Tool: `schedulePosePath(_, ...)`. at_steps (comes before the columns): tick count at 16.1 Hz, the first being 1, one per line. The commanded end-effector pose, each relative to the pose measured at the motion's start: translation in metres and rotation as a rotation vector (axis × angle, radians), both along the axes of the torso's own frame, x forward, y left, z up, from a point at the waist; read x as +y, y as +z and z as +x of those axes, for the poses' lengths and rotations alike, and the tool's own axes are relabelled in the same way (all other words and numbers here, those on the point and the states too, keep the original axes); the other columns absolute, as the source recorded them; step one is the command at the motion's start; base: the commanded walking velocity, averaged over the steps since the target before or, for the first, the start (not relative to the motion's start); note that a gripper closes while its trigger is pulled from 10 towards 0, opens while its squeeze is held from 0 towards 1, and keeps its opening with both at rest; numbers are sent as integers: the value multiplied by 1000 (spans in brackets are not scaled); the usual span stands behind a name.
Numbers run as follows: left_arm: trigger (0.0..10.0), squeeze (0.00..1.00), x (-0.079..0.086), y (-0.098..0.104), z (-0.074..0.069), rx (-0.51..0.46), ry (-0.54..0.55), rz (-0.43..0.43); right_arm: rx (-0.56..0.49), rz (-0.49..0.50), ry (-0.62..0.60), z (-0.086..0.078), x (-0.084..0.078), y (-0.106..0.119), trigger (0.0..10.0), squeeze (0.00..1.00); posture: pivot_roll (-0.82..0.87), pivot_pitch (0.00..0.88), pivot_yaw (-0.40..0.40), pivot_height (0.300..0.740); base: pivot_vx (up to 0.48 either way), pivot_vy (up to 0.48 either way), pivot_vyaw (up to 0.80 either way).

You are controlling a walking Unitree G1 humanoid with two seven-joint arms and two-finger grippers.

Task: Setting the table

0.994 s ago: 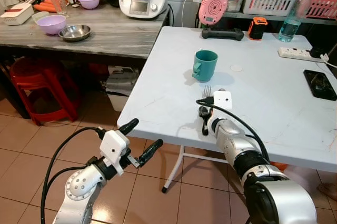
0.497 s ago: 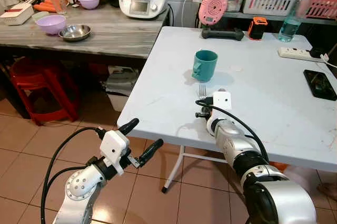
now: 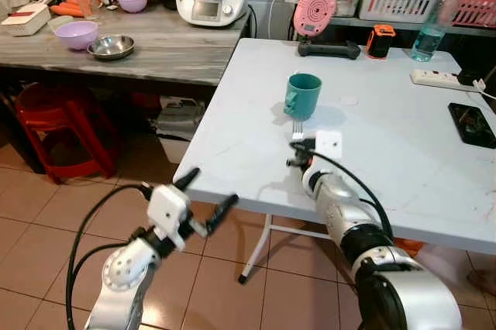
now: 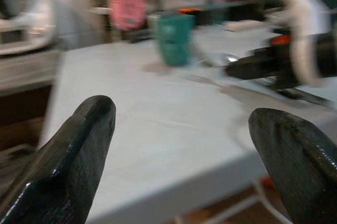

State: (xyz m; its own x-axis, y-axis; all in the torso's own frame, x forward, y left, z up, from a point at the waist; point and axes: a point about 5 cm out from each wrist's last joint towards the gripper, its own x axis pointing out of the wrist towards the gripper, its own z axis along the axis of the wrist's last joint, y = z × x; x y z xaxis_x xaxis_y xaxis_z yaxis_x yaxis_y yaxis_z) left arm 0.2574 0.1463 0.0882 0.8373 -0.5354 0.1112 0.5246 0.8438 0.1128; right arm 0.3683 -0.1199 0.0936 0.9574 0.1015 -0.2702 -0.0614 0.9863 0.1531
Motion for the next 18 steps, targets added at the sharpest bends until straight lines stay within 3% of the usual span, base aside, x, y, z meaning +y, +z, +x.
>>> schedulePosePath(1,10000,0,8,3,8,-19,100,-7,-81,14,-23,2,-5,14,0,0,50,0,-31,740,0,0,0)
schedulePosePath(2,10000,0,13,3,12,-13,176,-38,-97,15,-33,1,-9,17,10000,0,48,0,-35,740,0,0,0)
schedulePosePath(3,10000,0,14,3,12,-8,198,-47,-97,4,-44,1,-11,17,10000,0,47,0,-39,740,0,0,0)
schedulePosePath(4,10000,0,26,-2,18,36,333,-64,-220,-80,-73,-6,-18,30,10000,0,42,0,-43,740,0,0,0)
schedulePosePath(5,10000,0,28,-4,20,51,363,-71,-258,-114,-91,-9,-21,34,10000,0,39,0,-45,740,0,0,0)
schedulePosePath(6,10000,0,35,-5,24,60,432,-53,-338,-46,-61,-16,-21,43,10000,0,31,0,-43,740,0,0,0)
schedulePosePath(7,10000,0,37,-5,27,68,459,-67,-340,-47,-73,-21,-27,42,10000,0,28,0,-42,740,0,0,0)
schedulePosePath(10,10000,0,33,-2,36,66,475,-85,-378,-126,-128,-36,-43,42,10000,0,19,0,-43,740,0,0,0)
schedulePosePath(13,10000,0,27,1,40,60,477,-110,-354,-88,-125,-53,-56,40,10000,0,10,0,-38,740,0,0,0)
schedulePosePath(18,10000,0,28,-2,30,54,419,-123,-360,-152,-144,-78,-67,31,10000,0,4,0,-32,740,0,0,0)
